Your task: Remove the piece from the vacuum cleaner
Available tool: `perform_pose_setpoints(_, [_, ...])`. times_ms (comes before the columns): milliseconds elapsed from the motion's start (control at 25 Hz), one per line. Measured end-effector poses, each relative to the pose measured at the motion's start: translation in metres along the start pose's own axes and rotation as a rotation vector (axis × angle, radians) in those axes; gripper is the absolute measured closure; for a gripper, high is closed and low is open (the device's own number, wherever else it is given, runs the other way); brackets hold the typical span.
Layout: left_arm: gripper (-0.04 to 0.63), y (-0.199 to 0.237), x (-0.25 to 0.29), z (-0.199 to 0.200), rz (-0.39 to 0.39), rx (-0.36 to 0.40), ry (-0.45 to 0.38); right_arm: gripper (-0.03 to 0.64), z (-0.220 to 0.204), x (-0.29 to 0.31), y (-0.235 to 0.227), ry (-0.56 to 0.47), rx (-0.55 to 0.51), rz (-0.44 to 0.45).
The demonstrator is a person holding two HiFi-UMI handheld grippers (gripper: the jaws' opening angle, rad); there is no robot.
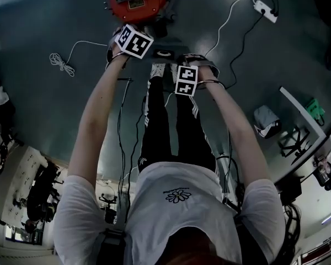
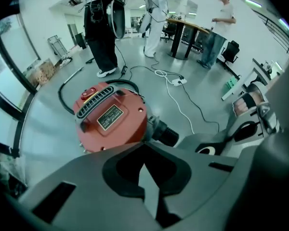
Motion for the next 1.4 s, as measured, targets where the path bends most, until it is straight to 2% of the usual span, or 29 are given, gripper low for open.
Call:
perform_pose_setpoints(80, [0.596,-0.017,-0.036,-0.006,0.034,-0.082,-0.065,0.591,0.003,-0.033,-0.002,-0.008,0.025,-0.042])
perform_pose_setpoints(120, [0.596,-0.023,-0.059,-0.009,0.063,-0.152,-0.113,0.591,0.007,-0.052,-0.001,-0.022,0.05,-0.064])
perform_pose_setpoints(240, [0.596,-0.031,-0.131,-0.027,0.154,-0.424,-0.241,0.591,0.02,-0.111,0.001,-0.082,0.168,-0.12])
perform_pose_setpoints(280, [0.595,-0.029,-0.153,-0.032,0.191,-0.49,-0.269,0.591,0.024,-0.131,-0.001,-0.104,0.214,-0.14])
perform_pose_setpoints(360, [0.595,-0.025,-0.192,-0.033,0.254,-0.549,-0.321,0.591,0.033,-0.17,-0.011,-0.163,0.291,-0.201])
perform_pose_setpoints(520, [0.595,-0.027,-0.276,-0.004,0.313,-0.489,-0.489,0.591,0.056,-0.26,-0.027,-0.331,0.332,-0.373])
perform_pose_setpoints(600, [0.595,-0.024,-0.318,0.013,0.378,-0.464,-0.6,0.591,0.069,-0.305,-0.035,-0.412,0.324,-0.463])
perform_pose_setpoints(680, [0.596,-0.021,-0.357,0.024,0.448,-0.473,-0.7,0.591,0.081,-0.344,-0.04,-0.501,0.336,-0.533])
perform_pose_setpoints(840, [0.595,-0.008,-0.432,0.049,0.59,-0.472,-0.874,0.591,0.108,-0.418,-0.057,-0.715,0.406,-0.648])
perform_pose_setpoints(1080, [0.595,-0.013,-0.523,0.07,0.732,-0.397,-1.052,0.589,0.139,-0.508,-0.052,-1.037,0.54,-0.689])
perform_pose_setpoints(1200, [0.595,-0.014,-0.564,0.07,0.783,-0.379,-1.146,0.589,0.151,-0.546,-0.047,-1.159,0.581,-0.716])
perform_pose_setpoints(1280, [0.595,-0.017,-0.584,0.07,0.81,-0.363,-1.2,0.589,0.154,-0.565,-0.044,-1.239,0.592,-0.703])
perform_pose_setpoints(1400, [0.595,-0.019,-0.596,0.067,0.867,-0.346,-1.228,0.59,0.153,-0.579,-0.047,-1.294,0.577,-0.696])
Point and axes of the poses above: the fingertips, and each gripper's own axes: x forward along the fingers, y to its left, z out of its top, the point moved 4 cm from there along -x, backward along the fingers, and after that the axes turned 10 degrees about x, right-handed, at the moved point
